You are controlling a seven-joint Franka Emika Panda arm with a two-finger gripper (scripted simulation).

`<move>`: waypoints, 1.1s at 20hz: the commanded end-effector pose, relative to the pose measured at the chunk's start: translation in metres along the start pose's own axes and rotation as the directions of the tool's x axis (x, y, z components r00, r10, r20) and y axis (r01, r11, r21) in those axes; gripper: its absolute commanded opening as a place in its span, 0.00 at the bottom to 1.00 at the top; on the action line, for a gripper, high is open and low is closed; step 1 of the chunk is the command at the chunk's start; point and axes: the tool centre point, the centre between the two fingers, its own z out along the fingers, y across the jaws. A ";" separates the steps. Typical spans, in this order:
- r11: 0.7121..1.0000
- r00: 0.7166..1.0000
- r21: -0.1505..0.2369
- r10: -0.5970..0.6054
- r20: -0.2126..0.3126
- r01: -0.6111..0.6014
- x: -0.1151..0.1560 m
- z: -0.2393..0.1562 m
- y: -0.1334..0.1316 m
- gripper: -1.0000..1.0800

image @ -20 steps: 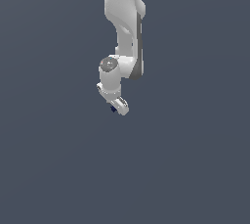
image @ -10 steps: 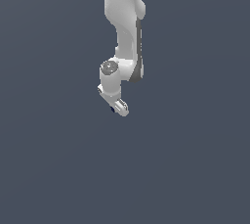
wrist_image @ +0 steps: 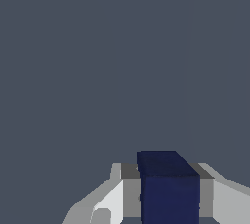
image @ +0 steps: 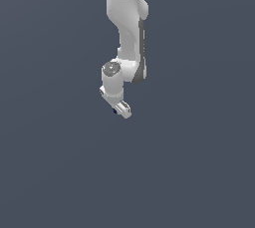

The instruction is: Pick up the object and move it to a goal position.

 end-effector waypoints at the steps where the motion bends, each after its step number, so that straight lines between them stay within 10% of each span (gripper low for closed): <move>1: 1.000 1.000 0.000 0.000 0.000 0.000 0.000 -0.002 0.001 0.00; 22: 1.000 1.000 0.001 0.000 0.000 0.000 -0.013 -0.086 0.031 0.00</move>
